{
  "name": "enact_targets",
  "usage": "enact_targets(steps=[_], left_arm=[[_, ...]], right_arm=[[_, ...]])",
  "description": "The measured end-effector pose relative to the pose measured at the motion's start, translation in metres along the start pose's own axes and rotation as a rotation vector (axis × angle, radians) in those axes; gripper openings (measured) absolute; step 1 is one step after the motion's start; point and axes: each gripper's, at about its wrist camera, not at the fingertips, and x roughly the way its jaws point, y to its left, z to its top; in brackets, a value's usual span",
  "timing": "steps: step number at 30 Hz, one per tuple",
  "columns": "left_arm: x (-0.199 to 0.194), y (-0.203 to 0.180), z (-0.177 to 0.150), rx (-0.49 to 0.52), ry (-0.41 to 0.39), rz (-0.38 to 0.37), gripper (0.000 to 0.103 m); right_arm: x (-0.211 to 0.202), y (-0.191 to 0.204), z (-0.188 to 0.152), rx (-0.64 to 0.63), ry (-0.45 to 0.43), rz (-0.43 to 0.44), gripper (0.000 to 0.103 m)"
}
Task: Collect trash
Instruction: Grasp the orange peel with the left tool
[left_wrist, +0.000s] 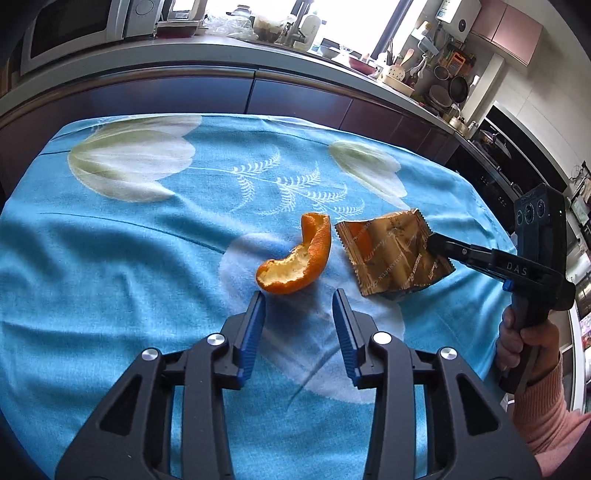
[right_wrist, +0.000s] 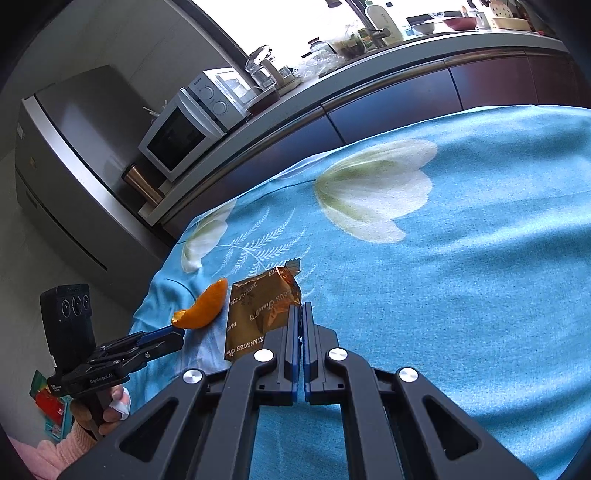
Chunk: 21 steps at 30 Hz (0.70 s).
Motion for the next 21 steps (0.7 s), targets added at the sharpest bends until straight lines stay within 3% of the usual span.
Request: enact_targets(steps=[5, 13, 21], left_arm=[[0.008, 0.008, 0.008, -0.043, -0.002, 0.033, 0.042], [0.011, 0.008, 0.01, -0.057, -0.016, 0.008, 0.022], [-0.006, -0.006, -0.001, -0.01, -0.051, 0.04, 0.017]], right_arm=[[0.002, 0.001, -0.001, -0.001, 0.003, -0.003, 0.001], [0.001, 0.0, -0.002, 0.003, 0.0, 0.003, 0.002], [0.0, 0.008, -0.001, 0.004, -0.014, 0.046, 0.001]])
